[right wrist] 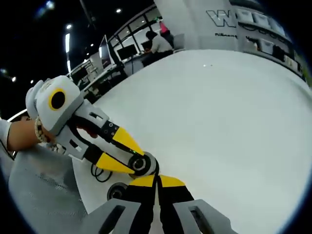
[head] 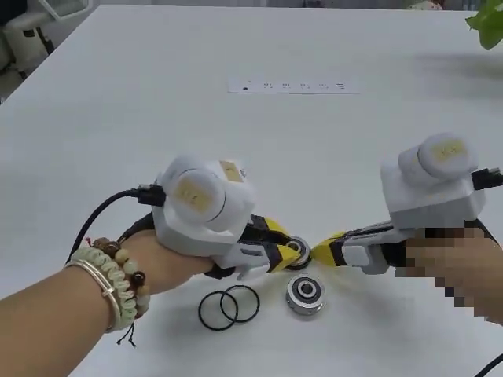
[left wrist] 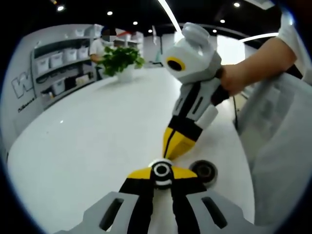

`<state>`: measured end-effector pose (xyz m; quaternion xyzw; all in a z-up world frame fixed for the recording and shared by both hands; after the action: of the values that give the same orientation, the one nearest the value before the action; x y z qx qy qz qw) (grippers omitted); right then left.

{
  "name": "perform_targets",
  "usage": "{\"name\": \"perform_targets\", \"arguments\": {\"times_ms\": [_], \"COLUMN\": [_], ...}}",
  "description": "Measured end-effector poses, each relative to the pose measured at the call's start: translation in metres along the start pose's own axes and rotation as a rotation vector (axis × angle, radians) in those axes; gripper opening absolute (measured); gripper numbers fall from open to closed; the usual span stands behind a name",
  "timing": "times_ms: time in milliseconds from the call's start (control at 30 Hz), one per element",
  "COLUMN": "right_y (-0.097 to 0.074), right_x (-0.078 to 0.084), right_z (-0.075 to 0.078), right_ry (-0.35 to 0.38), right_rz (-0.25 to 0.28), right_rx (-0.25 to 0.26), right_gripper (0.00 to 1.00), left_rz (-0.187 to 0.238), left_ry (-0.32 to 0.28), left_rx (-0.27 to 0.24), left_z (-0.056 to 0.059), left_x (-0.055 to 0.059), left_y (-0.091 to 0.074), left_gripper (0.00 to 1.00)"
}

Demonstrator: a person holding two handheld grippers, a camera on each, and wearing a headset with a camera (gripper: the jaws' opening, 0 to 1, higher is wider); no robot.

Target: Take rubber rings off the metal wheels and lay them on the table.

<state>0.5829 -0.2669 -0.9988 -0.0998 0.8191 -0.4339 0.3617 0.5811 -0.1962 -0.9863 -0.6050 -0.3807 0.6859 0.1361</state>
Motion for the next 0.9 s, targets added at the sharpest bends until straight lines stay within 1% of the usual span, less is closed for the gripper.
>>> {"name": "perform_targets", "arguments": {"times_ms": [67,133,167,233,267,333,433,467,500,567,733,900], "right_y": [-0.001,-0.002,-0.004,-0.006,-0.007,-0.007,-0.007,-0.008,-0.008,-0.007,-0.008,-0.008], "right_x": [0.0,0.0,0.0,-0.003,-0.003,-0.002,-0.002,-0.003,-0.003,-0.003,-0.004,-0.005], "right_z": [0.0,0.0,-0.002,-0.002,-0.002,-0.003,-0.004,-0.005,-0.007,-0.006,-0.008,-0.012], "right_ry": [0.016,0.036,0.078,0.126,0.14,0.137,0.156,0.167,0.194,0.197,0.213,0.193], "right_rz": [-0.004,0.009,0.02,0.051,0.055,0.054,0.058,0.067,0.072,0.074,0.076,0.071], "right_rx": [-0.014,-0.032,-0.057,-0.091,-0.097,-0.1,-0.109,-0.121,-0.139,-0.132,-0.145,-0.149], "right_gripper": [0.0,0.0,0.0,0.0,0.0,0.0,0.0,0.0,0.0,0.0,0.0,0.0], "left_rz": [0.008,0.019,0.023,0.028,0.029,0.029,0.029,0.029,0.028,0.026,0.026,0.025], "left_ry": [0.005,0.004,0.002,0.001,0.001,0.0,-0.002,-0.004,-0.001,0.001,0.002,-0.005], "left_rx": [0.002,0.004,0.006,0.006,0.006,0.005,0.004,0.004,0.004,0.0,-0.002,-0.001], "left_z": [0.0,0.0,0.0,0.0,0.0,0.0,0.0,0.0,0.0,0.0,0.0,0.002], "left_x": [0.001,0.001,0.001,0.002,0.002,0.001,0.001,0.001,0.001,0.002,0.001,0.002], "left_y": [0.0,0.0,0.0,0.0,0.0,0.0,0.0,0.0,0.0,0.0,0.0,-0.001], "left_gripper": [0.14,0.14,0.14,0.14,0.14,0.14,0.14,0.14,0.14,0.13,0.13,0.13]}}
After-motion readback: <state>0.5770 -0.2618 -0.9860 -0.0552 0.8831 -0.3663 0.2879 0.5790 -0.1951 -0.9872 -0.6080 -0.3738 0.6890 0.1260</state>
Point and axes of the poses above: the centre of the closed fingertips' face, and the gripper's own axes: y roughly forward along the fingers, z roughly to its right, x roughly out of its underside, the point moved 4 cm from there along -y, roughly backward along the fingers, and after that the axes turned 11 degrees about -z, right-handed, at the moved point
